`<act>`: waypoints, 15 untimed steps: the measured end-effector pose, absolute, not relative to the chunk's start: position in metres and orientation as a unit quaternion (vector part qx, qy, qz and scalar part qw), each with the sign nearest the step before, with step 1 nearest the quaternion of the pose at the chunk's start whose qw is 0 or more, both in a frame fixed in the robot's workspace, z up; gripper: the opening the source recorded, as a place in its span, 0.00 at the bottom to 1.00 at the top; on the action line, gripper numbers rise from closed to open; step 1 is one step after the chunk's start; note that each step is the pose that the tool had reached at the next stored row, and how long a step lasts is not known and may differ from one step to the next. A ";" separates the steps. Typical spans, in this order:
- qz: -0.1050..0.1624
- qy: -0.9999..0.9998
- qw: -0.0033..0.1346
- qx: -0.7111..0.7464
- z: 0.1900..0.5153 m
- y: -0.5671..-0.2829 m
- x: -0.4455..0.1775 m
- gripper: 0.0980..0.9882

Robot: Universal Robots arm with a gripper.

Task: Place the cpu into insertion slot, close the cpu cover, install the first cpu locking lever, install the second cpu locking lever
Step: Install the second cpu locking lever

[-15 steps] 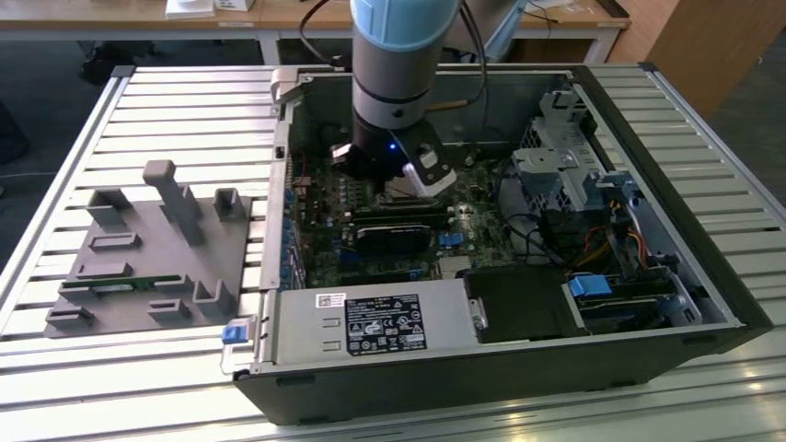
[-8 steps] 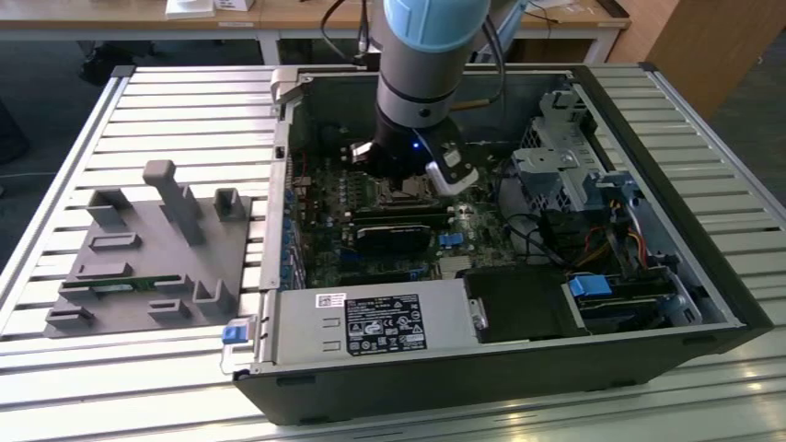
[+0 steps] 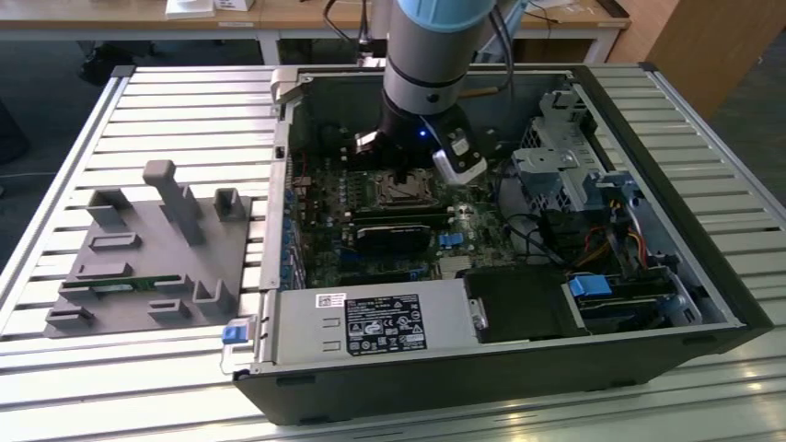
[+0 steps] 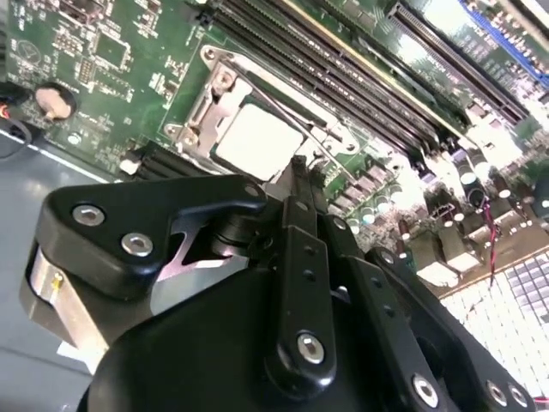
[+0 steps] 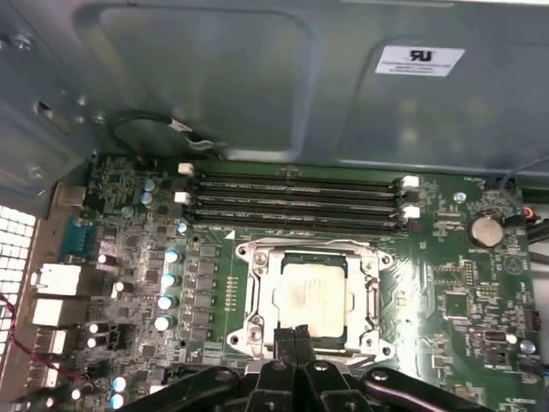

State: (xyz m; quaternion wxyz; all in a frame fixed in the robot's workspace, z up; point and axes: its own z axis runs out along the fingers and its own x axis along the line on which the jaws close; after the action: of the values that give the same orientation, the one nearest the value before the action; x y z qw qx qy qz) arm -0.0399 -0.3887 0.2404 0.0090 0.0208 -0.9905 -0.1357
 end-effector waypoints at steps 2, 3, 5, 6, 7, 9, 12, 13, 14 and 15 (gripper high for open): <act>-0.136 -0.990 0.011 0.020 0.241 -0.390 -0.037 0.01; -0.136 -0.990 0.012 0.020 0.241 -0.391 -0.036 0.01; -0.136 -0.990 0.013 0.020 0.241 -0.394 -0.035 0.01; -0.136 -0.990 0.014 0.020 0.241 -0.395 -0.035 0.01; -0.136 -0.990 0.014 0.020 0.241 -0.396 -0.034 0.01; -0.136 -0.990 0.015 0.019 0.241 -0.400 -0.034 0.01; -0.136 -0.990 0.015 0.019 0.240 -0.406 -0.034 0.01; -0.136 -0.990 0.015 0.019 0.239 -0.406 -0.035 0.01; -0.136 -0.990 0.015 0.019 0.238 -0.406 -0.037 0.01; -0.136 -0.990 0.015 0.019 0.238 -0.407 -0.039 0.01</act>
State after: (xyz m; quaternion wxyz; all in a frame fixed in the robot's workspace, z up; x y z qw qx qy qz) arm -0.0386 -0.4067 0.2375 0.0154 0.0194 -0.9904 -0.1357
